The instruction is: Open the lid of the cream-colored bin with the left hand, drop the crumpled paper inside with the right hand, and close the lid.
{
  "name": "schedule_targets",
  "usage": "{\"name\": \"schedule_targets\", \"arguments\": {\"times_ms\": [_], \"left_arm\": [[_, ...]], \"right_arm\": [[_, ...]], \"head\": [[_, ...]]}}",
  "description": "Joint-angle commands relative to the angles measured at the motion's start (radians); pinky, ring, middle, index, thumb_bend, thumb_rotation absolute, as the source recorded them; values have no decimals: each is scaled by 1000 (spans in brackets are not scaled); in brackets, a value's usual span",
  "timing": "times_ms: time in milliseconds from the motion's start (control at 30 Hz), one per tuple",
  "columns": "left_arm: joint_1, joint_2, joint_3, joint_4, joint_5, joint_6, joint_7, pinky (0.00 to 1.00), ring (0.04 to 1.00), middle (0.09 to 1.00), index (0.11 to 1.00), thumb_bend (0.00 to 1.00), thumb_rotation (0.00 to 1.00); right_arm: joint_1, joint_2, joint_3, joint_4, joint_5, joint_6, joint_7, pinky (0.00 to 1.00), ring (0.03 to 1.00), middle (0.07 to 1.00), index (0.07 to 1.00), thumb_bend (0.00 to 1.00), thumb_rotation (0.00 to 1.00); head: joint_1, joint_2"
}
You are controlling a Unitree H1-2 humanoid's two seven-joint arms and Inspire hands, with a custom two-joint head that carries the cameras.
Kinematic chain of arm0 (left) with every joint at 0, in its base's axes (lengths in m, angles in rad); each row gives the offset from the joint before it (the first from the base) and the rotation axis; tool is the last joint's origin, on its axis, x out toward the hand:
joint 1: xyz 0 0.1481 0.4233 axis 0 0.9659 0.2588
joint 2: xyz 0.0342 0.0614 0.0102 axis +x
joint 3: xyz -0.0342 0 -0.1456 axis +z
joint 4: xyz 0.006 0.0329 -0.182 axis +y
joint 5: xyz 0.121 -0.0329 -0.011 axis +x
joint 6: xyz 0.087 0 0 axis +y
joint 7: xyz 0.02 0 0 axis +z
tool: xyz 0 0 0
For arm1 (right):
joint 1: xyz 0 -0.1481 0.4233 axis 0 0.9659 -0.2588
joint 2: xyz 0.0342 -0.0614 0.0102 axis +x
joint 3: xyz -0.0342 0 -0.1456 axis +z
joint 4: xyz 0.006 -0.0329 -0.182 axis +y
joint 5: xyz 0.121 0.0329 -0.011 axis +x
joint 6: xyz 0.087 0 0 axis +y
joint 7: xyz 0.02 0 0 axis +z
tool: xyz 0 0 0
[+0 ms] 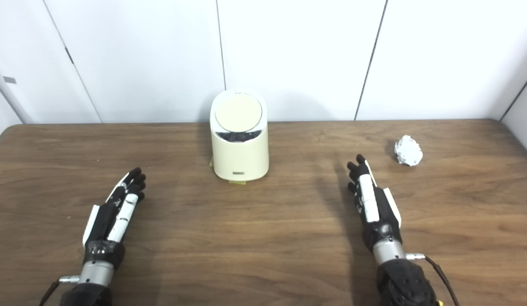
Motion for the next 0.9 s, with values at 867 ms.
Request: {"name": "schedule_targets", "arguments": {"times_ms": [867], "left_arm": [[-347,182,-80,-124,201,304,-80,870,882,892,936,801,353]], "right_arm": [[-5,20,19,85,-13,-98,6,950,962,942,991,627,1000]], "head": [[-8,-16]]}}
